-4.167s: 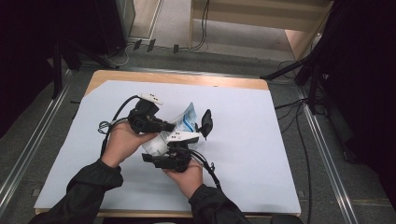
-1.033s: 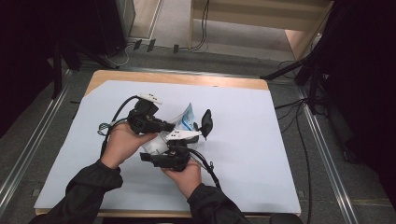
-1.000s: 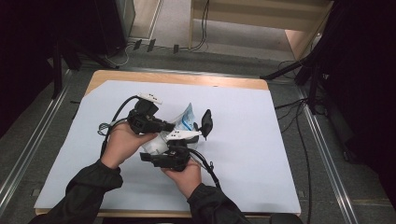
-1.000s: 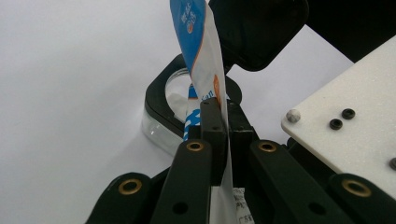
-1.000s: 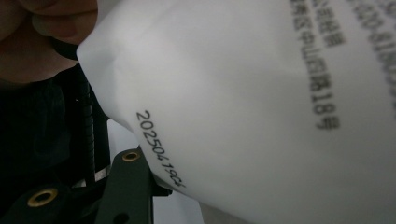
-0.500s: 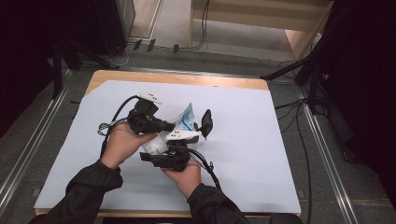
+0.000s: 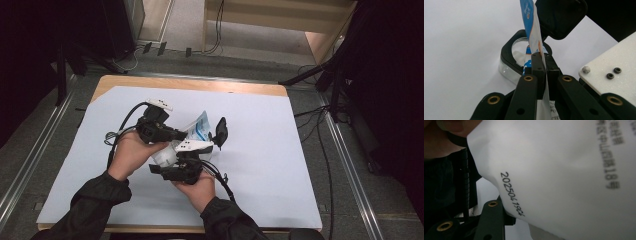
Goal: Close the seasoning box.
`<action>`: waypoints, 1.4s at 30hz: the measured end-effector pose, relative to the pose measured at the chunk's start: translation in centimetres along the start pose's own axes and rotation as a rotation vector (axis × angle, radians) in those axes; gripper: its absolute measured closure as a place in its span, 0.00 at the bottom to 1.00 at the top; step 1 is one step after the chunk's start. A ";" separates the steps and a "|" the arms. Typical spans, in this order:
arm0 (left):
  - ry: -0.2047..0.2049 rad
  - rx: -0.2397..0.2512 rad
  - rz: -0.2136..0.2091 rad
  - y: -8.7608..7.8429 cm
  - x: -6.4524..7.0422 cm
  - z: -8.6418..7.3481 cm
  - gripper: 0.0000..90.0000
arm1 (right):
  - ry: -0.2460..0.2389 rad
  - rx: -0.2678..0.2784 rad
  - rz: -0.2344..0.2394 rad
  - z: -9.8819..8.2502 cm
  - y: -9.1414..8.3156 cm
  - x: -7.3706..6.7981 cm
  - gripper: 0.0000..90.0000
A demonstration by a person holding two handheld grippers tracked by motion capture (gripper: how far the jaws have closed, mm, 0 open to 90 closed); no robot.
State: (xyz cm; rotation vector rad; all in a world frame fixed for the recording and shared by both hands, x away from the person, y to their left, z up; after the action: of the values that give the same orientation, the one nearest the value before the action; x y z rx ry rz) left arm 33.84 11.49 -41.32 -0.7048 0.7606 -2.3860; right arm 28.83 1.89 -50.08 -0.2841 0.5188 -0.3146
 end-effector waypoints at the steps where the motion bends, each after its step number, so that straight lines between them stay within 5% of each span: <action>1: 0.000 0.000 -0.001 0.0 0.0 0.0 1.00 | 0.000 0.000 0.000 0.0 0.0 0.0 0.61; 8: 0.001 0.002 0.002 0.0 0.1 0.0 1.00 | 0.040 0.014 0.023 0.1 -0.1 0.2 0.61; 42: 0.013 0.006 -0.013 0.1 0.2 0.0 0.99 | 0.071 0.029 0.054 0.1 -0.3 0.6 0.62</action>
State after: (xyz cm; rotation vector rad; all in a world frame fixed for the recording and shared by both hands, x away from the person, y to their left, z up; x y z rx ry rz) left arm 33.66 11.30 -41.33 -0.6947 0.7563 -2.4058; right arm 29.32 1.40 -50.20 -0.2309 0.5903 -0.2802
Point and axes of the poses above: each handheld gripper's, and its own axes: y roughly forward along the jaws, z roughly out of its top, x roughly to its right, the point moved 3 cm from there along y, roughly forward along the jaws, and after that the axes turned 3 degrees about x, right-handed, at the moved point
